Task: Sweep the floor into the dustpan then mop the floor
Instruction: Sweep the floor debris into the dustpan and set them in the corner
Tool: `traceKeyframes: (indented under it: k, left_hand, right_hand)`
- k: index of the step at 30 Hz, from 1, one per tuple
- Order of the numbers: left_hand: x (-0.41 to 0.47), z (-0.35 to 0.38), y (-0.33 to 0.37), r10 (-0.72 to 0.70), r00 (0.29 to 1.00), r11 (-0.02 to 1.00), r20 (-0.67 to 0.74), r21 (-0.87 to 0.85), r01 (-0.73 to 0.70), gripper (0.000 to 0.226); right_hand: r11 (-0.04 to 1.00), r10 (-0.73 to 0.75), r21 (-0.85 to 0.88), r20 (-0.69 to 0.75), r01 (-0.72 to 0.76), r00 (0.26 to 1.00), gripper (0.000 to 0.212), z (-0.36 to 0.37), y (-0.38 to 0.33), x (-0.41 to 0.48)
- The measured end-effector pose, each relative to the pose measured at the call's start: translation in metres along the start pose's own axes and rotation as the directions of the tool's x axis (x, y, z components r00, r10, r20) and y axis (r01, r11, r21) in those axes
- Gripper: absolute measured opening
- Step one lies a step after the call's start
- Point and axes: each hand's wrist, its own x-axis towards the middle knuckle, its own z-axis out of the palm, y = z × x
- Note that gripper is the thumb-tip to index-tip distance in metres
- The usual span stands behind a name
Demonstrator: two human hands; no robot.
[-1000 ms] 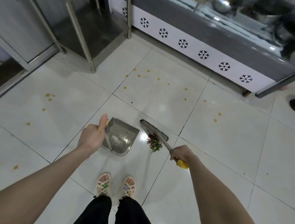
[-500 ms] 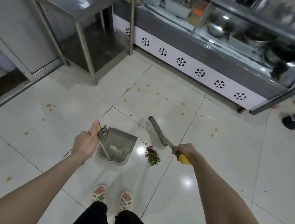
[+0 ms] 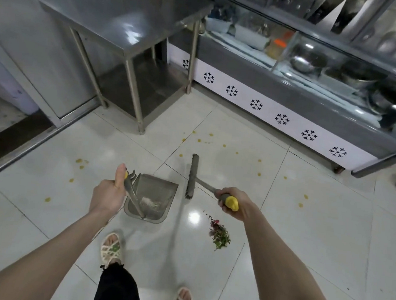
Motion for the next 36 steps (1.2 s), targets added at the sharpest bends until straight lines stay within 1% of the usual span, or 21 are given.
traceKeyframes:
  k: [4,7,12,16,20,25,28,31,36]
  left_hand:
    - [0.056,-0.041,-0.007,-0.008,1.0,1.0,0.004,-0.021,0.008,0.096]
    - [0.099,-0.078,-0.013,-0.005,1.0,1.0,-0.008,-0.017,0.005,0.094]
    - [0.178,-0.147,-0.024,0.012,1.0,0.999,0.014,0.04,-0.012,0.097]
    - [0.218,-0.175,-0.027,0.033,0.999,0.999,0.04,0.039,-0.034,0.091]
    - [0.249,-0.192,-0.03,0.034,0.996,0.999,0.078,0.033,-0.036,0.088]
    - [0.276,-0.192,-0.032,0.021,0.998,0.999,0.066,0.038,-0.024,0.092]
    - [0.28,-0.185,-0.031,0.028,0.998,0.998,0.065,0.048,-0.031,0.09]
    - [0.277,-0.171,-0.028,0.039,0.996,0.996,0.086,0.071,-0.045,0.089]
    - [0.259,-0.135,-0.015,0.065,0.985,0.992,0.157,0.1,-0.081,0.092]
  right_hand:
    - [0.999,0.031,0.031,0.014,-0.031,0.999,0.016,0.071,-0.017,0.02]
    - [0.997,0.056,0.05,0.007,-0.057,0.998,0.015,0.124,-0.025,0.033]
    - [0.987,0.093,0.129,0.021,-0.095,0.995,0.013,0.224,-0.035,0.05]
    - [0.97,0.113,0.21,0.045,-0.12,0.993,0.007,0.275,-0.039,0.062]
    - [0.94,0.138,0.305,0.066,-0.151,0.988,0.014,0.317,-0.038,0.078]
    - [0.889,0.195,0.412,0.054,-0.2,0.979,0.02,0.342,-0.031,0.101]
    - [0.858,0.228,0.474,-0.002,-0.199,0.974,0.021,0.34,-0.031,0.104]
    - [0.858,0.251,0.471,-0.039,-0.204,0.967,0.02,0.322,-0.028,0.099]
    - [0.848,0.29,0.488,-0.099,-0.207,0.952,0.023,0.266,-0.014,0.076]
